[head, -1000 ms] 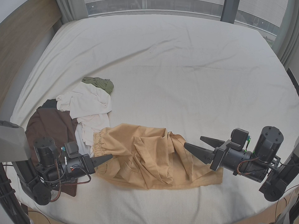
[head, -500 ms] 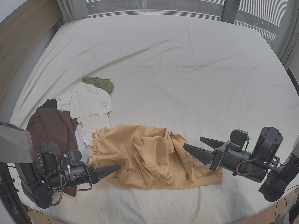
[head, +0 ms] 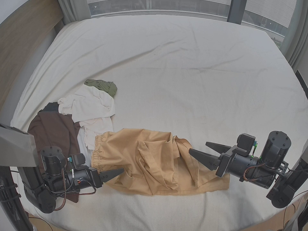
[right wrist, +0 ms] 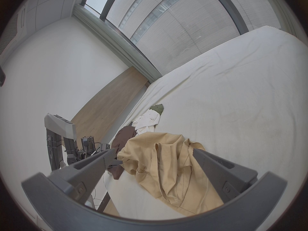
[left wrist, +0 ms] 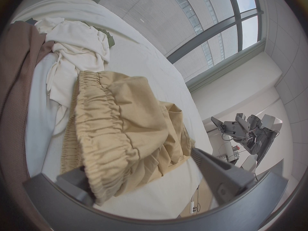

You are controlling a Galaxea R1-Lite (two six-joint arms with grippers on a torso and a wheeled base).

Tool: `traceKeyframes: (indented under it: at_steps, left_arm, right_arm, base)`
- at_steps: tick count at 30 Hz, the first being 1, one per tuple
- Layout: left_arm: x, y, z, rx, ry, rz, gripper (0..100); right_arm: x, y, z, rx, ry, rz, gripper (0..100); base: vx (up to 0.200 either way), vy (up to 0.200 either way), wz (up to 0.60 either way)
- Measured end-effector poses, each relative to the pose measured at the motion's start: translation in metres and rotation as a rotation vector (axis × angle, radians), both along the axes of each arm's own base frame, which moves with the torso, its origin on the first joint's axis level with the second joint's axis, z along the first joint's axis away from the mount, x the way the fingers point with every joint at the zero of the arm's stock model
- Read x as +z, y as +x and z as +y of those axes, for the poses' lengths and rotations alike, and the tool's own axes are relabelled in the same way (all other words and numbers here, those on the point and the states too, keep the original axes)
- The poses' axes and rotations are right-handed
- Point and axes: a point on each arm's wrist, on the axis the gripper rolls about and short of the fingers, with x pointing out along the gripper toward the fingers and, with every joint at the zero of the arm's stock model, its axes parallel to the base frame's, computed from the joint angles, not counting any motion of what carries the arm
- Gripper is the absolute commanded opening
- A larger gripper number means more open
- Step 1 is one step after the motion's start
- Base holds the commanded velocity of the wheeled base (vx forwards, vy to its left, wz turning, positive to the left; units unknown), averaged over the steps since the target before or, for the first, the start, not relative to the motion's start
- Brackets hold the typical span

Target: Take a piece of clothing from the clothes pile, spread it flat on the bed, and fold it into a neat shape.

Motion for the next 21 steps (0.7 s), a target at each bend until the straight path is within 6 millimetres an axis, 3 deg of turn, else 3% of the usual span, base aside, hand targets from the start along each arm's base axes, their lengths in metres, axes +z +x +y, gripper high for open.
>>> traceKeyframes:
  at_steps: [12,21]
  left_arm:
    - [0.003,0.001,0.0,0.002,-0.004,-0.016,0]
    - [0.021,0.0,0.001,0.019,-0.064,-0.041,0]
  right_arm:
    - [0.0,0.0,0.0,-0.001,0.0,0.0,100]
    - [-0.002,0.0,0.001,0.001,-0.003,0.009,100]
  base:
    - [0.0,0.0,0.0]
    - [0.0,0.0,0.0]
